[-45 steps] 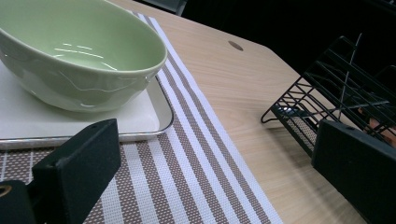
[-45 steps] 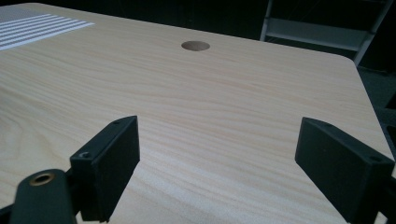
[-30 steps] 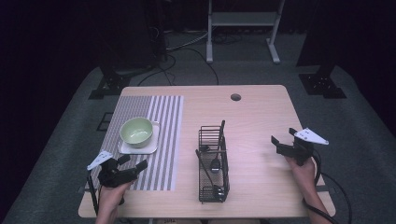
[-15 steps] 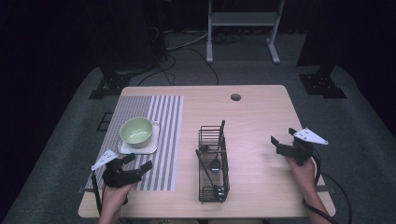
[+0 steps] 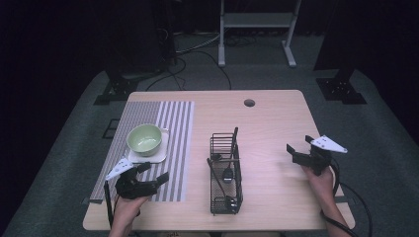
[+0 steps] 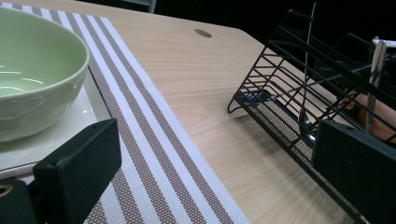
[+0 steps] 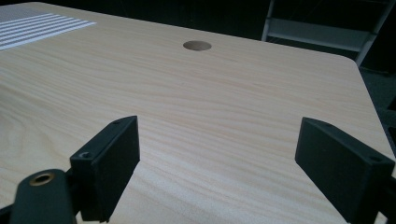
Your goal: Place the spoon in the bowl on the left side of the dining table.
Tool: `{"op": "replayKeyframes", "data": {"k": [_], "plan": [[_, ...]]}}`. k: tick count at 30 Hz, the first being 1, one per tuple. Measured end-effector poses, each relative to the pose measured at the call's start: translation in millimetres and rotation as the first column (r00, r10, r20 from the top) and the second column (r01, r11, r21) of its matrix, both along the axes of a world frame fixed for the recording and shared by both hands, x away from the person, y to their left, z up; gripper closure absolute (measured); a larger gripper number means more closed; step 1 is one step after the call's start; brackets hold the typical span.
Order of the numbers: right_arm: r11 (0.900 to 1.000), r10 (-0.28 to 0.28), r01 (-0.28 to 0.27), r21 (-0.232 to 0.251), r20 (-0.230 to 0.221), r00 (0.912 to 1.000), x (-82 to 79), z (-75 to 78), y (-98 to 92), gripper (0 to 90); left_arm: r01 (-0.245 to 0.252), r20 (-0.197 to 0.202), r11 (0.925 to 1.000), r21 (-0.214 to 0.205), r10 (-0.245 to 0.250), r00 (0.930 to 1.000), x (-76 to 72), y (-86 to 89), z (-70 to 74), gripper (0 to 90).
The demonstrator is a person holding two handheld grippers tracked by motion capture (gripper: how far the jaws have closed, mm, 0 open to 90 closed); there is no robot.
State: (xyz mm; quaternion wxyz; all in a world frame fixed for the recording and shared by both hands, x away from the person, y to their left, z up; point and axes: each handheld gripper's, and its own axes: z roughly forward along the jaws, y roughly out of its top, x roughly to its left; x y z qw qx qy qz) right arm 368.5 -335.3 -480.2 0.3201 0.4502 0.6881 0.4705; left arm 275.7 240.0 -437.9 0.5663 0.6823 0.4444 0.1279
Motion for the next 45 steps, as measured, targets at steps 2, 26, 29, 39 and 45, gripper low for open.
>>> {"op": "replayKeyframes", "data": {"k": [2, 26, 29, 39, 45], "plan": [[1.0000, 0.001, -0.001, -0.001, 0.000, 1.0000, 0.0, 0.0, 0.1, 12.8, 0.009, 0.002, 1.0000, 0.001, -0.009, 1.0000, 0.1, -1.0, 0.0, 6.3], [1.0000, 0.003, -0.003, 0.008, -0.002, 1.0000, 0.5, 0.0, -1.1, 12.8, 0.105, 0.003, 0.9945, -0.010, -0.105, 0.9945, 1.6, -33.8, 7.3, 6.2], [1.0000, 0.002, -0.001, 0.010, -0.004, 1.0000, 0.4, -0.1, -1.3, 12.8, 0.114, 0.005, 0.9935, -0.009, -0.114, 0.9935, 1.6, -37.1, 8.1, 6.2], [1.0000, 0.000, 0.000, 0.008, -0.007, 1.0000, 0.6, 0.0, -0.8, 12.8, 0.157, 0.015, 0.9874, -0.015, -0.157, 0.9875, 0.8, -49.8, 13.5, 6.2], [1.0000, -0.001, 0.001, -0.002, -0.012, 0.9999, 1.2, 0.1, -0.1, 12.8, 0.182, 0.020, 0.9832, -0.010, -0.182, 0.9831, 0.4, -58.4, 19.5, 6.3]]}}
